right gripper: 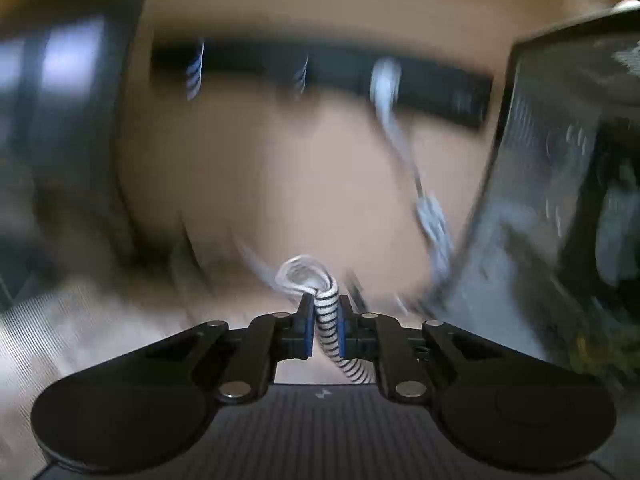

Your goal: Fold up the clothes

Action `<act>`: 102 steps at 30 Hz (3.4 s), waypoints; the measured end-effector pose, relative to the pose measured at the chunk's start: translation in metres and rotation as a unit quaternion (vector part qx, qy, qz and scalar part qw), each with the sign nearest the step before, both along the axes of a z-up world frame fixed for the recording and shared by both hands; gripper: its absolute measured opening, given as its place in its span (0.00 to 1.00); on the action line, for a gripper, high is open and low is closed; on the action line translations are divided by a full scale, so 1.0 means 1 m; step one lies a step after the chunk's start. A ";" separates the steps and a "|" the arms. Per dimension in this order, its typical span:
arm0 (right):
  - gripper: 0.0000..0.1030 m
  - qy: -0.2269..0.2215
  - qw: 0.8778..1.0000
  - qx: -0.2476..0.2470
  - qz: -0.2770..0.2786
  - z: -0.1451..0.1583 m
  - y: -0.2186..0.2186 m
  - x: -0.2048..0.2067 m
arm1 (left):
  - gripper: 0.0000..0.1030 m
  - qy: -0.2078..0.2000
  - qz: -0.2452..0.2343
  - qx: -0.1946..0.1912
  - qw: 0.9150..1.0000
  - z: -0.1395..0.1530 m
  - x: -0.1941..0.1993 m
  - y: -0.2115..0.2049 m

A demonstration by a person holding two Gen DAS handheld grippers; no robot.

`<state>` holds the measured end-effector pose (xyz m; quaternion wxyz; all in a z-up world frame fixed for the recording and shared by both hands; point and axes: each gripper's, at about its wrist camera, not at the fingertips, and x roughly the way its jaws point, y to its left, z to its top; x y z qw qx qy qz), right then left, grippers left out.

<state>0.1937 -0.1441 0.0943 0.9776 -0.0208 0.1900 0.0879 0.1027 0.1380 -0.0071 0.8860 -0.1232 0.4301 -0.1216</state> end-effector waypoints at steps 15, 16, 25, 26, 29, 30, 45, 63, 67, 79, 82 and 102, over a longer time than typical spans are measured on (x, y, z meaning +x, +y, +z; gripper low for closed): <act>0.57 0.085 0.973 0.198 0.083 -0.049 0.024 0.019 | 0.96 0.035 -0.016 -0.017 0.999 -0.019 0.013 -0.006; 0.57 0.100 0.976 0.185 0.065 -0.060 0.016 0.016 | 0.96 0.036 -0.018 -0.018 0.999 -0.021 0.015 -0.008; 0.26 0.217 0.975 0.041 -0.007 -0.168 -0.014 -0.056 | 0.96 0.003 -0.017 -0.007 1.000 -0.021 0.044 -0.030; 0.25 0.214 0.977 0.009 -0.006 -0.169 -0.015 -0.063 | 0.96 -0.004 -0.010 -0.004 1.000 -0.019 0.048 -0.030; 0.24 0.218 0.976 -0.017 -0.012 -0.166 -0.033 -0.071 | 0.91 -0.021 0.005 0.011 1.000 -0.012 0.058 -0.032; 0.24 0.219 0.975 -0.023 -0.020 -0.164 -0.037 -0.073 | 0.90 -0.026 0.006 0.020 0.999 -0.010 0.058 -0.032; 0.45 0.157 0.936 -0.067 0.309 -0.112 0.168 -0.112 | 0.93 -0.003 0.211 0.101 0.972 0.003 -0.004 0.117; 0.03 0.034 0.979 -0.081 0.184 -0.033 0.148 -0.033 | 0.96 -0.002 0.158 0.082 0.984 -0.002 -0.005 0.105; 0.03 -0.031 0.990 -0.112 0.082 0.009 0.081 -0.002 | 0.96 0.000 0.118 0.063 0.991 -0.007 0.010 0.068; 0.38 0.037 0.963 -0.249 -0.091 -0.062 -0.028 0.024 | 0.99 0.013 0.000 0.047 0.999 -0.024 0.052 -0.036; 0.40 0.044 0.968 -0.231 -0.088 -0.065 -0.036 0.016 | 0.99 0.010 -0.031 0.045 0.998 -0.027 0.063 -0.063; 0.12 0.188 0.974 0.087 -0.095 -0.143 -0.081 0.061 | 0.99 -0.099 -0.086 0.019 0.991 -0.011 0.108 -0.122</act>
